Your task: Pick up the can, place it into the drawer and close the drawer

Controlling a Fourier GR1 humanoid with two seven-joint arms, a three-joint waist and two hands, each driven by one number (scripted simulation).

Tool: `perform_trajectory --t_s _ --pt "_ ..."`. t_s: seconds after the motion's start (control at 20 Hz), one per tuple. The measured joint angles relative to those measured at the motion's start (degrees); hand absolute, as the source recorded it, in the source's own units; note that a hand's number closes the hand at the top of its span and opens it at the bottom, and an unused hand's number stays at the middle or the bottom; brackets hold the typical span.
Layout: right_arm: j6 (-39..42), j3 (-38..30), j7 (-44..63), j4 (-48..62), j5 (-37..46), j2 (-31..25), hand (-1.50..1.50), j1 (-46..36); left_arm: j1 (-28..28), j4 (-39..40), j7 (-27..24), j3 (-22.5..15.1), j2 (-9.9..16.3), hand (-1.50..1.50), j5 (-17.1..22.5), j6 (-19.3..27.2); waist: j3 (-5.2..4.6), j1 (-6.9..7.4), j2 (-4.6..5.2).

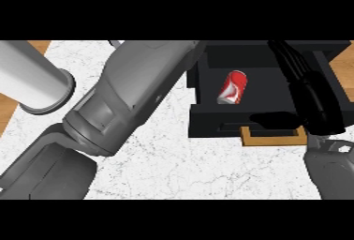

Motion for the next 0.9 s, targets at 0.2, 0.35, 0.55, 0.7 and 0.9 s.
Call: perform_trajectory --t_s 0.2,0.35,0.55,0.7,0.9 --pt "-5.0 1.9 -3.1 10.7 5.9 1.4 -1.50 -3.3 0.8 -0.4 -0.2 0.8 0.5 -1.50 -0.1 -1.2 -0.02 0.97 -0.19" --pt "-8.5 2.1 -5.3 18.6 8.6 2.6 -1.50 -6.7 1.5 -1.2 0.0 1.3 1.4 -1.50 -0.3 -1.4 -0.02 1.48 -0.37" --pt "-14.5 1.3 -8.6 29.3 11.1 4.5 -1.50 -10.4 2.8 -2.6 1.0 1.3 3.4 -1.50 -1.1 -2.3 -0.02 2.13 -0.57" --pt "-18.1 0.1 -8.4 36.5 13.4 5.4 -1.50 -15.0 4.1 -4.2 2.2 1.0 4.7 -1.50 -1.9 -2.8 -0.04 2.80 -0.68" --pt "-25.4 -1.8 -9.1 45.6 16.0 6.6 -1.50 -19.4 6.0 -6.3 3.4 1.0 6.4 -1.50 -2.4 -3.4 -0.04 3.37 -0.69"
